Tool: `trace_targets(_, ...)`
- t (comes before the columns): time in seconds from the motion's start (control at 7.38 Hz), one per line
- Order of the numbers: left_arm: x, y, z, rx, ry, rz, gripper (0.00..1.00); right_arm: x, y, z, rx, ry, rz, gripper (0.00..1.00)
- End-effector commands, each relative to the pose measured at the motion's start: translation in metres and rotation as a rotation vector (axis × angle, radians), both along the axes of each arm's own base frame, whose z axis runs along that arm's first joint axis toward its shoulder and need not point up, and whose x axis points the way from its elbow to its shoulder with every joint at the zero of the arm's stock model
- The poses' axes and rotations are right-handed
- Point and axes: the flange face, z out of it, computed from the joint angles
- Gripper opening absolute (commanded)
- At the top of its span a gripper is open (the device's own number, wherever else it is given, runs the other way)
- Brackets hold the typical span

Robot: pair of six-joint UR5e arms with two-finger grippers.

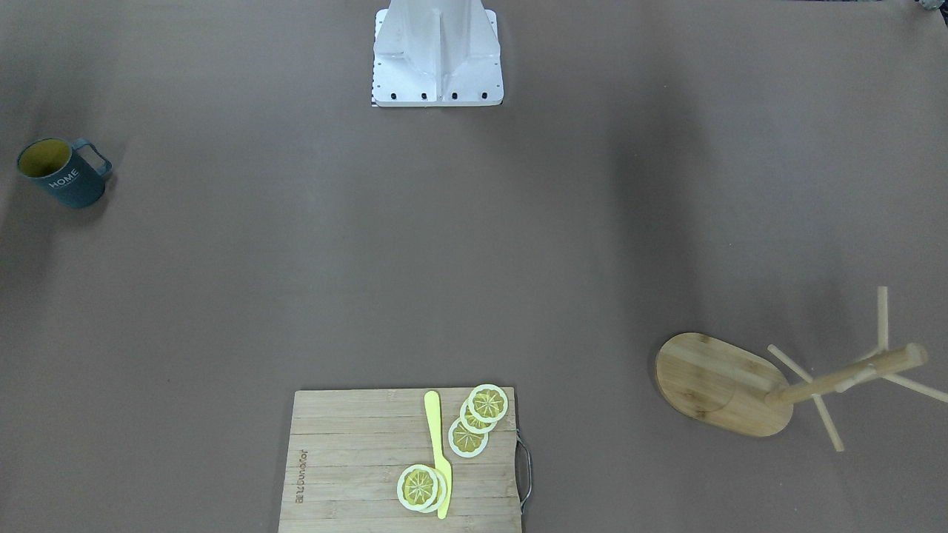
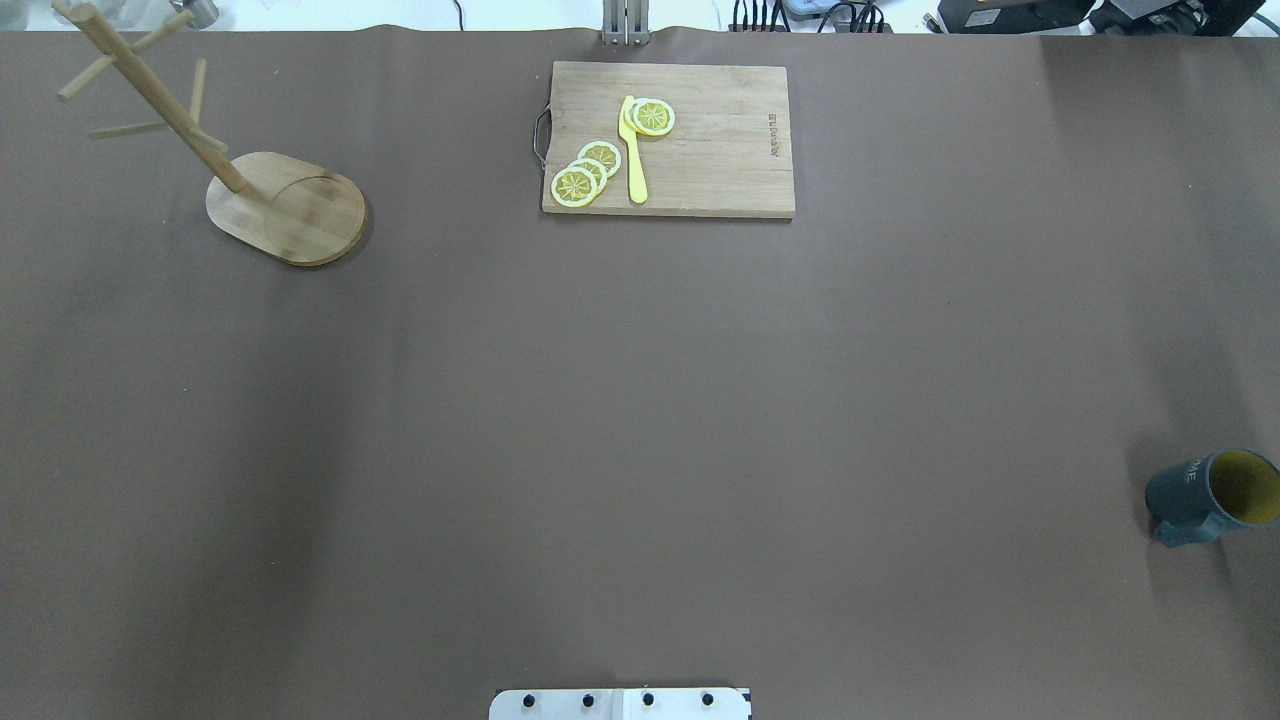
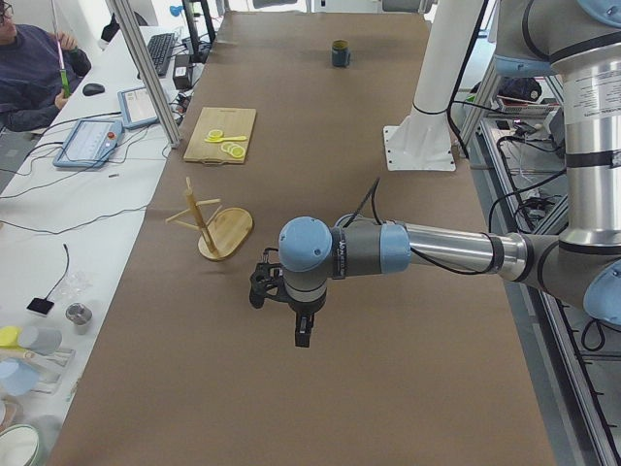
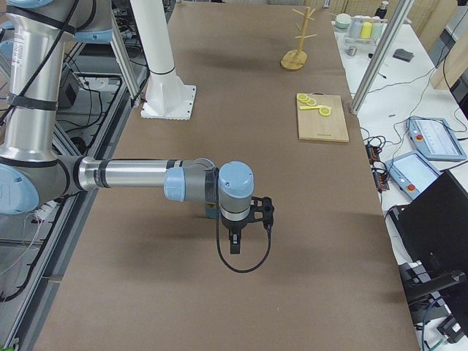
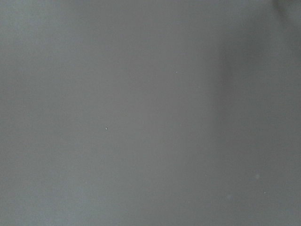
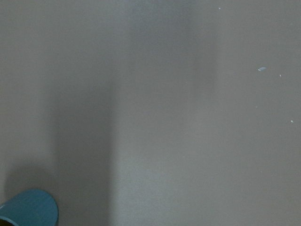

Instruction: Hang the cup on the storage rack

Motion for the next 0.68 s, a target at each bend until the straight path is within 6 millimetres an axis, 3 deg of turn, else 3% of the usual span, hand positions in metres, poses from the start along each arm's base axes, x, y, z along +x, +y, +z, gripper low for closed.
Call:
trace_targets(0.0, -0.002, -0.008, -0.014, 0.030, -0.003, -0.006, 0.99, -0.001, -0.010, -0.043, 0.090, -0.010, 0.001, 1.00)
trace_targets(0.14, -0.005, -0.008, -0.039, 0.082, -0.007, -0.014, 0.98, 0.000, -0.012, -0.064, 0.131, -0.010, 0.004, 1.00)
trace_targets(0.41, -0.010, -0.036, -0.061, 0.319, -0.035, -0.020, 0.99, -0.001, -0.020, -0.093, 0.191, -0.009, 0.005, 1.00)
trace_targets(0.54, -0.011, -0.042, -0.040, 0.316, -0.026, -0.043, 0.99, -0.003, -0.021, -0.096, 0.189, -0.050, 0.002, 1.00)
